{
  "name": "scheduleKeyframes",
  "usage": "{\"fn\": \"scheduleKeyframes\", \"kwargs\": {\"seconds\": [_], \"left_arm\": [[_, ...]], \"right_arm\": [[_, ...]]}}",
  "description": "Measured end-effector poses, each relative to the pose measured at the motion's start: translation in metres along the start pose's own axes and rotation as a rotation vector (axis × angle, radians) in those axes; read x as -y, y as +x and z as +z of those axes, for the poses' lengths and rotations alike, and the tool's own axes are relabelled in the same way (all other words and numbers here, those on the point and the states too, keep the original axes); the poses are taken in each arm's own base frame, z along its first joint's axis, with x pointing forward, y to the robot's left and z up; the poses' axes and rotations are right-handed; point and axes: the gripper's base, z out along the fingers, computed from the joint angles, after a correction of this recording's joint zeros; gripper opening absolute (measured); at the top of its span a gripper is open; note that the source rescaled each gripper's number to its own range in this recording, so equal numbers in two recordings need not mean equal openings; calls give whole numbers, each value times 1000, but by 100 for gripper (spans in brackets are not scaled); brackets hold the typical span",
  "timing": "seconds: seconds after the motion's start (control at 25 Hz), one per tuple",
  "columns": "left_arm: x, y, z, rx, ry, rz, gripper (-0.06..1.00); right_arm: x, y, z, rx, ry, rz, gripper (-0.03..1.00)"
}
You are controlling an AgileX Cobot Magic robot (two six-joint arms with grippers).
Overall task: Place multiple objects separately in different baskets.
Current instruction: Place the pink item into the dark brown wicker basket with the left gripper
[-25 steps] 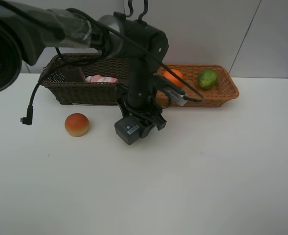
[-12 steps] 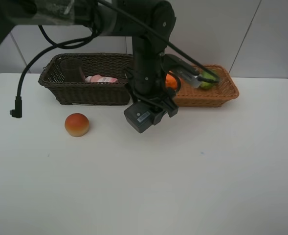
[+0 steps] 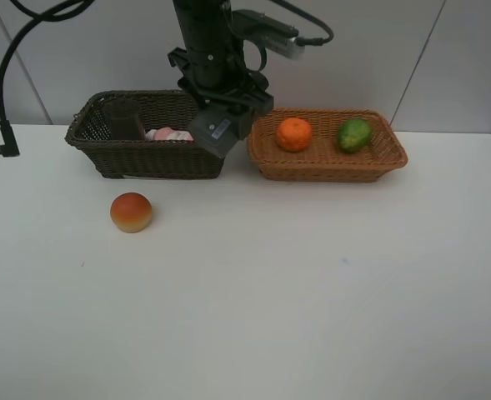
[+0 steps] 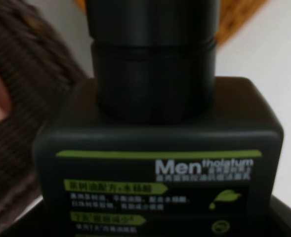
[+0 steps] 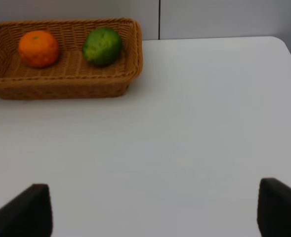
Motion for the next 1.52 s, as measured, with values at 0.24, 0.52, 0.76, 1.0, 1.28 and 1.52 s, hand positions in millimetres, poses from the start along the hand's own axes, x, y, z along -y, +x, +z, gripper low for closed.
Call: {"fn": "scheduleKeyframes", "kwargs": {"seconds": [0.24,0.52,0.76,1.0,1.28,1.52], "left_arm": [[-45,-2,-3,45,-30,-92,82],[-95,0,3,130,-56,-197,82],[-116,3,29,119,-65,-241,82],[-119,0,65,144,-58,-246,82],[-118,-3,87,173,-53,-246,82],[-118,-4,88,177,-53,-246,82]], "right_arm": [[0,0,0,0,0,0,79],[0,0,0,0,0,0,79],[0,0,0,0,0,0,79],[0,0,0,0,0,0,79],[0,0,0,0,0,0,79],[0,0,0,0,0,0,79]]}}
